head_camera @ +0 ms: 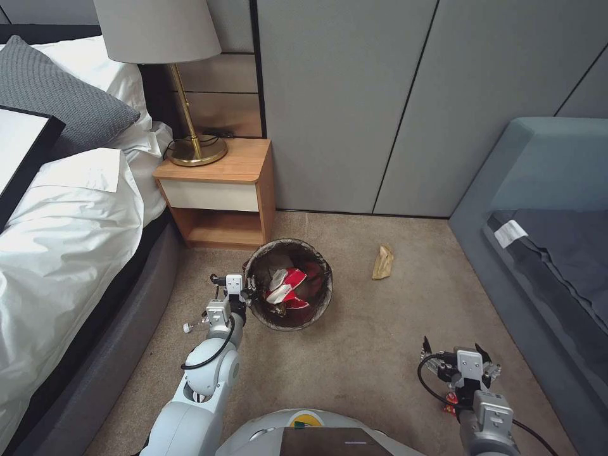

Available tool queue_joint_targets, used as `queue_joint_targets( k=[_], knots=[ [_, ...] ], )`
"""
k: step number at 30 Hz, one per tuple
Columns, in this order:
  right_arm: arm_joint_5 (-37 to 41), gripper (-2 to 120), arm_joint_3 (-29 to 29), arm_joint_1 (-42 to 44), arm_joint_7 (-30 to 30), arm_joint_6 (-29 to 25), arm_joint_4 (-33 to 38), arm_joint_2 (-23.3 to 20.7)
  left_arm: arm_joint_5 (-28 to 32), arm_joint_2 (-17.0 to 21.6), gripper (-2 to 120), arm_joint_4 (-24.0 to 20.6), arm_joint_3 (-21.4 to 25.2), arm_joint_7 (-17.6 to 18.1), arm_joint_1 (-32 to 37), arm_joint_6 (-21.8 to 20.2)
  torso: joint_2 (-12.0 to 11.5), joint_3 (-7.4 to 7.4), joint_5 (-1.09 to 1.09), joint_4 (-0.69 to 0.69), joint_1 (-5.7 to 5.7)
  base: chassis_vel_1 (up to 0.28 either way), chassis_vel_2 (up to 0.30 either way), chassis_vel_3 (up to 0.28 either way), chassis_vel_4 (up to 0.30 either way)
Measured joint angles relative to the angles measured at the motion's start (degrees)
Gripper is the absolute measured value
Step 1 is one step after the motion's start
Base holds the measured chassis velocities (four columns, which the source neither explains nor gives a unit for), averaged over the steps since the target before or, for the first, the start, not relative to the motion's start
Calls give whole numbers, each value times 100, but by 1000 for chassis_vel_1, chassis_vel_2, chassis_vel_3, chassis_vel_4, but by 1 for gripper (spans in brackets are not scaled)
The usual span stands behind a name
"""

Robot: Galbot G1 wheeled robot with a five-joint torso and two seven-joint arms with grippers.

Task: Pick up the trash bin, then pick up the garbage from the floor and place it into the trash bin.

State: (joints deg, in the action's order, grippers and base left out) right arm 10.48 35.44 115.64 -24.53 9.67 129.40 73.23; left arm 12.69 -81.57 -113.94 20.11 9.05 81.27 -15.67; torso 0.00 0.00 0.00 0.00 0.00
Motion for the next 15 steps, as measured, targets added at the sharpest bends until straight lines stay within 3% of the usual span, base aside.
queue_joint_targets(
  k=[15],
  knots=[
    [680,100,104,321,-217,418,172,-283,14,19,0,17,4,-5,-11,0,0,0,1,1,0,0,0,0,0]
  ],
)
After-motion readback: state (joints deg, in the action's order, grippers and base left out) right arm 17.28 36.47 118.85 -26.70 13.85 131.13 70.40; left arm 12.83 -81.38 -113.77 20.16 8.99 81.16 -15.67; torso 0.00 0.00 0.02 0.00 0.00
